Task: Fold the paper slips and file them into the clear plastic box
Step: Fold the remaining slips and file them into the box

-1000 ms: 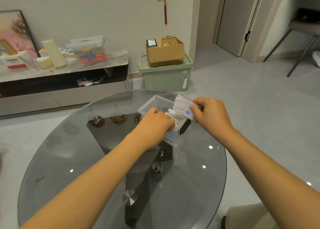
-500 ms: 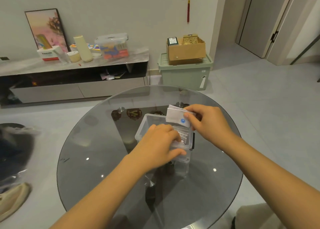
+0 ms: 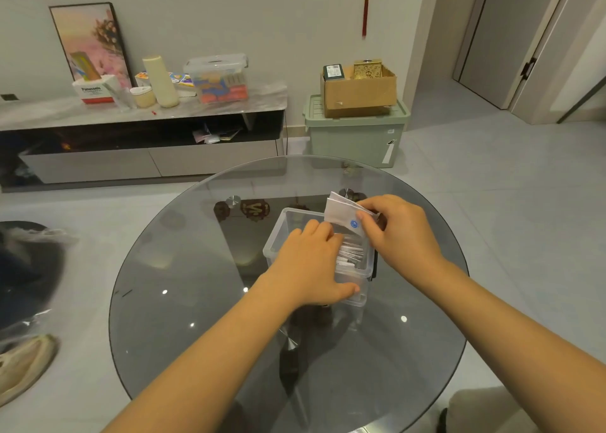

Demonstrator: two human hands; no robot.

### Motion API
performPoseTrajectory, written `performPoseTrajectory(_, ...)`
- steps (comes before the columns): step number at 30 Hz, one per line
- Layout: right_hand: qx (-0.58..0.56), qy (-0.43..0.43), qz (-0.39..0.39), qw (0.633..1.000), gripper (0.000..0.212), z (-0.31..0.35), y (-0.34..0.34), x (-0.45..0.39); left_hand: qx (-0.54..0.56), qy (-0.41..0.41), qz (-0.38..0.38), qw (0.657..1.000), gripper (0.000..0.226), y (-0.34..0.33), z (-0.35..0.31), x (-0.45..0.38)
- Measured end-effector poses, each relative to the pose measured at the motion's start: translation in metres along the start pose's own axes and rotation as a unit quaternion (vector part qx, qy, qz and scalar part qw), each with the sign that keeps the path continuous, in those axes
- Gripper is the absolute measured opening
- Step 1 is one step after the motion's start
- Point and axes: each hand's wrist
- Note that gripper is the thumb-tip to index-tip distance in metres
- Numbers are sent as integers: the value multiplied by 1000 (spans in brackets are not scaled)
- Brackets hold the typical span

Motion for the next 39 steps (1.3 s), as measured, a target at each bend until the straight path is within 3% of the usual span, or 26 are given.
performPoseTrajectory(8,13,41,-11,999,17,1,-3,1,-6,2,-7,1000,70,-4,-1,2)
performPoseTrajectory(23,7,35,23,999,17,5,4,-2,-1,-5,-30,1000,56,-3,-4,9)
performPoseTrajectory(27,107,16,87,990,21,4,0,-3,-17,-14,-35,999,52,-3,-4,9)
performPoseTrajectory(31,154,68,77,983,19,4,-11,-2,-22,-12,-31,999,46,-4,-4,9)
performPoseTrajectory(34,220,40,133,965,22,6,-16,-7,-9,-12,-35,999,51,-5,-4,9)
performPoseTrajectory(39,223,-17,134,965,20,13,-16,-11,21,-8,-55,998,62,-6,-4,10)
Point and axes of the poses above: each hand's wrist, its own x-axis away from the middle knuckle, its own y-axis out of the back of the hand, z = x × y, and after that the axes turned 4 degrees about -x, right-handed
